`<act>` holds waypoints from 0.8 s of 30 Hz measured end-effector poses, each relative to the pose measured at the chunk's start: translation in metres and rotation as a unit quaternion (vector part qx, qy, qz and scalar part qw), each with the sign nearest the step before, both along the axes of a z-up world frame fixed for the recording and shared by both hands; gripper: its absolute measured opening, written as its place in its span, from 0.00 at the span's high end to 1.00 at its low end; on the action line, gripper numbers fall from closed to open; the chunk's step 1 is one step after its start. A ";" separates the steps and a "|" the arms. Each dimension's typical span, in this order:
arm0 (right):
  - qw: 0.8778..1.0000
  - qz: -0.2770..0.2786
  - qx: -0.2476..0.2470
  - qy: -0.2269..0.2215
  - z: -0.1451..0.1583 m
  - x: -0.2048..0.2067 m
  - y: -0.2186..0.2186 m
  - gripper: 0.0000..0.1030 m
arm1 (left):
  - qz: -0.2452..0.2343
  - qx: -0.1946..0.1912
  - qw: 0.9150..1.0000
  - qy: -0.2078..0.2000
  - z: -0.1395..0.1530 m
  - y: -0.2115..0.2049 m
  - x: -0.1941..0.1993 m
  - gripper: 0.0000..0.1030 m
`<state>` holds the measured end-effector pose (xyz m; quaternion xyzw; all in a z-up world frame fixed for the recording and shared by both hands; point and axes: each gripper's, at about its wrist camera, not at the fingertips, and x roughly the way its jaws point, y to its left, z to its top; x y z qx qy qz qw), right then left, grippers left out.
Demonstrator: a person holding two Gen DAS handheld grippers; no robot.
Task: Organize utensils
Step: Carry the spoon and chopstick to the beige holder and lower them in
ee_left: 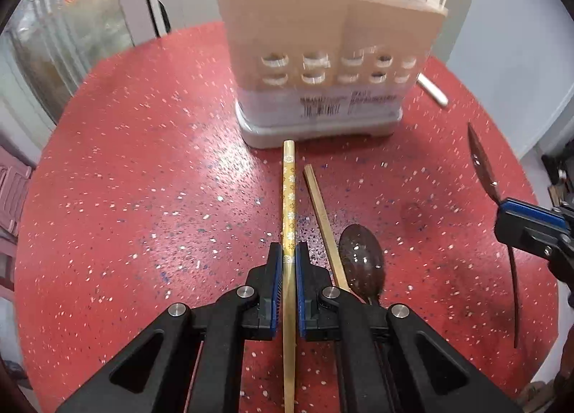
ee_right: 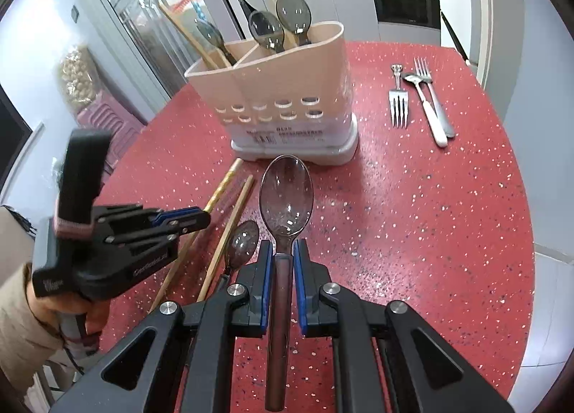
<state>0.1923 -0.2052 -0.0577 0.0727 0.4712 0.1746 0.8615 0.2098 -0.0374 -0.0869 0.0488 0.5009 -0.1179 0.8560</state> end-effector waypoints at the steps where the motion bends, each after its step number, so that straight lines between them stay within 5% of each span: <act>1: 1.000 0.000 0.003 -0.003 0.001 0.000 -0.002 0.88 | 0.005 -0.008 1.000 -0.009 0.003 0.000 -0.003 0.70; 10: 0.998 0.006 0.030 -0.050 0.027 0.000 -0.011 0.88 | 0.041 -0.083 0.991 -0.096 0.055 0.021 -0.026 0.70; 24: 0.993 0.009 0.052 -0.109 0.085 0.026 -0.020 0.88 | 0.065 -0.153 0.965 -0.202 0.146 0.036 -0.011 0.70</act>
